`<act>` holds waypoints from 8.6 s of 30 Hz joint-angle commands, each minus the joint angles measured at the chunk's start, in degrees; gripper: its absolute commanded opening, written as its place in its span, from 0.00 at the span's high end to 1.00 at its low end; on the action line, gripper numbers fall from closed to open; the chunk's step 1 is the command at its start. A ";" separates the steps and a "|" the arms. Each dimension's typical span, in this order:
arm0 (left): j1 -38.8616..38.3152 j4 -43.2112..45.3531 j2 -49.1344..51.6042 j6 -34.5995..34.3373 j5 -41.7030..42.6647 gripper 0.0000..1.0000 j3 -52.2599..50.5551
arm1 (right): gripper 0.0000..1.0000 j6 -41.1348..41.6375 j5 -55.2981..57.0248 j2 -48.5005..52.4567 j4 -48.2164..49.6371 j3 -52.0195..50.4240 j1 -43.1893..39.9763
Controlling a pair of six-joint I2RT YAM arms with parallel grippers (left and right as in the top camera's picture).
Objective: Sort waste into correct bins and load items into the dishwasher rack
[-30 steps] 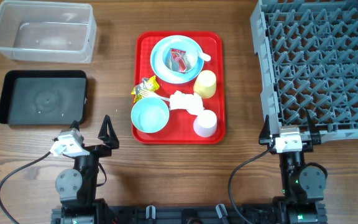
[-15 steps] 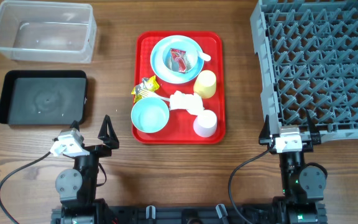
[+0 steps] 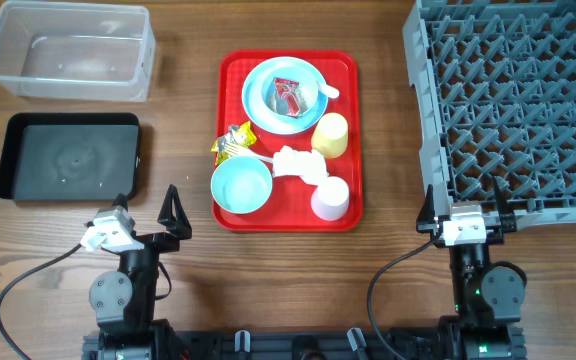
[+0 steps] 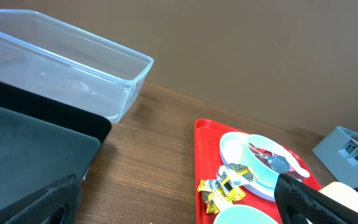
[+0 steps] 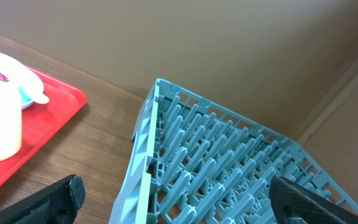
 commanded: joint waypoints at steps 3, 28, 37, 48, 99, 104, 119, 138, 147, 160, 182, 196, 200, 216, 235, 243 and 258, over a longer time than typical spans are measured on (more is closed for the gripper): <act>0.48 -0.31 -0.48 0.11 -0.52 0.00 -0.26 | 0.00 -0.17 -0.70 -0.31 0.20 -0.04 0.22; 0.48 -0.31 1.14 0.09 -0.50 0.00 -0.26 | 0.00 -1.62 -5.77 -0.31 3.91 -0.04 0.22; 0.48 0.76 1.22 -0.13 8.26 0.00 -0.24 | 0.01 -26.27 -30.99 -0.31 6.08 -0.04 0.22; 0.48 -3.13 1.25 0.15 9.38 0.00 5.53 | 0.00 -0.98 -27.43 -0.31 11.08 2.60 0.22; -11.80 -52.68 98.79 1.42 15.56 0.00 79.73 | 0.00 15.47 -62.73 70.95 -32.87 76.15 -0.04; -11.82 -48.63 99.41 1.20 16.17 0.00 79.76 | 0.00 14.97 -61.31 70.95 -34.64 76.15 -0.39; -24.98 -44.30 100.41 1.86 -11.08 0.00 89.00 | 0.00 19.80 -20.76 70.90 -42.36 76.15 -0.37; -25.90 -42.82 113.13 1.14 -7.74 0.30 88.87 | 0.10 21.03 -20.94 71.01 -43.43 76.04 -0.37; -26.08 -43.10 115.32 1.14 -7.54 0.33 87.52 | 0.16 21.40 -20.94 71.04 -43.41 76.04 -0.37; -26.12 -41.94 116.37 1.18 -7.58 0.86 85.99 | 0.19 23.02 -20.98 75.32 -43.60 76.04 -0.37; -26.05 -43.17 102.97 1.22 -18.93 0.96 89.77 | 0.21 23.04 -20.96 75.65 -44.74 76.04 -0.37; -21.46 -35.10 99.62 8.20 -39.10 0.96 89.77 | 0.22 24.06 -20.96 75.65 -44.74 76.04 -0.37; -16.02 -29.27 99.62 9.25 -37.68 0.96 89.77 | 0.22 24.06 -20.96 75.65 -44.74 76.04 -0.37; 5.84 -5.38 110.90 9.40 -8.41 0.55 89.77 | 0.22 25.64 -20.96 75.65 -45.64 76.04 -0.37; -2.19 -34.40 97.02 9.42 7.28 0.04 89.77 | 0.21 25.57 -20.96 75.65 -45.13 76.04 -0.37; -17.99 -47.98 101.29 12.37 9.38 0.09 89.64 | 0.21 25.64 -20.96 75.65 -45.55 76.04 -0.37; -34.67 -46.60 115.62 15.43 4.17 0.20 89.53 | 0.20 25.46 -20.94 75.65 -47.50 76.04 -0.37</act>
